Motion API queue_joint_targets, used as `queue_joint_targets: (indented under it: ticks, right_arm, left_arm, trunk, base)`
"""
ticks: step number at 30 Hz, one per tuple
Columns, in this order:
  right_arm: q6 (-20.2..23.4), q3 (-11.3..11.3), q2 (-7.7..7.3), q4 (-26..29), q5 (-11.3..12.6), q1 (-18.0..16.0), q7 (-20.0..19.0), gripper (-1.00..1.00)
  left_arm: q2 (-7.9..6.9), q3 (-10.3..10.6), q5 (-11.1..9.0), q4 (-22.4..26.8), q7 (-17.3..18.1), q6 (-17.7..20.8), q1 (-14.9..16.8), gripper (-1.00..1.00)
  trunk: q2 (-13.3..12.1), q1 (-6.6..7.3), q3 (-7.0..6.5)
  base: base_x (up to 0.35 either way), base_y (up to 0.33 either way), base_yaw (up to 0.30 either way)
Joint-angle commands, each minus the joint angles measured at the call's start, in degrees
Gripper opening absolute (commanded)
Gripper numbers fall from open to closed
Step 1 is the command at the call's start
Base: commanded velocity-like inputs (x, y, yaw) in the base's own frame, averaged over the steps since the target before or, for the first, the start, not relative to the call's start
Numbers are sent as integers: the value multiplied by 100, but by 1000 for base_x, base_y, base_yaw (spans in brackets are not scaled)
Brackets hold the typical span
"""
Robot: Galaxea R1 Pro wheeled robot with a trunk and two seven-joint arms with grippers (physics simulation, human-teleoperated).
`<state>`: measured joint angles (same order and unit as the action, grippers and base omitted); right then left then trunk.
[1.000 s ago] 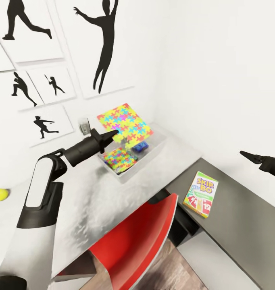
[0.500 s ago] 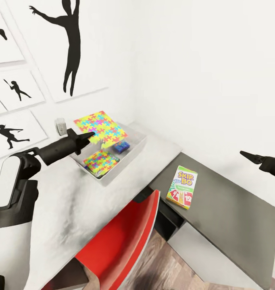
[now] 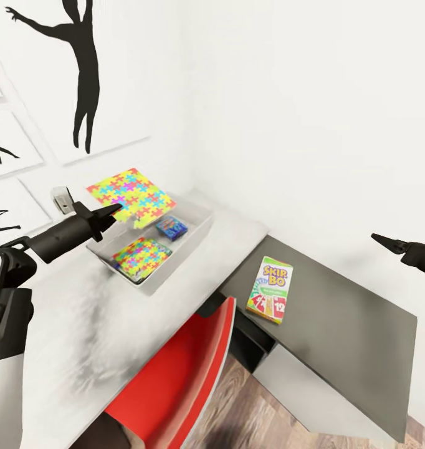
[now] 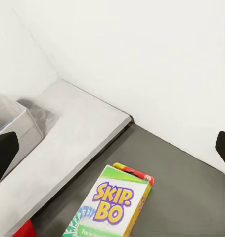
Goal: Put all the toys in the child's room - the three board games (two on the bed and one on the table), the two jigsaw puzzles on the table, and the tennis ball on the table - inside the toy box on the table in the child's room.
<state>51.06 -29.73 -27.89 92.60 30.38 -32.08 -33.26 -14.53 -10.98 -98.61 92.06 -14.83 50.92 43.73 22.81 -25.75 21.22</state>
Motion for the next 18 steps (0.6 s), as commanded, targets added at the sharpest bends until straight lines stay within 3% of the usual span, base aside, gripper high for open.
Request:
queue_joint_targets:
  ticks: [1, 6, 7, 14, 18]
  right_arm:
    - [35, -4, 1, 1, -6, -9, -23, 100]
    - [35, 1, 2, 2, -6, -9, -23, 100]
    - [36, 7, -4, 2, -6, -9, -23, 100]
    - [29, 51, 7, 2, -6, -9, -23, 100]
    - [28, 54, 10, 2, -6, -8, -23, 100]
  left_arm:
    - [-4, -9, -70, 5, -58, 14, -4, -100]
    - [-13, -11, -70, 5, -50, 9, -27, -100]
    - [-16, -260, -78, 5, -44, 56, -37, -100]
    - [-190, -643, -88, 5, 155, 187, -214, -100]
    - [-273, -753, -118, 5, 256, 196, -292, -100]
  trunk:
    - [10, -4, 9]
    - [10, -4, 9]
    - [10, -4, 9]
    - [10, -4, 9]
    - [10, -4, 9]
  base:
    - [26, 0, -269]
    - [12, 0, -284]
    - [1, 0, -294]
    - [0, 0, -294]
    - [0, 0, -295]
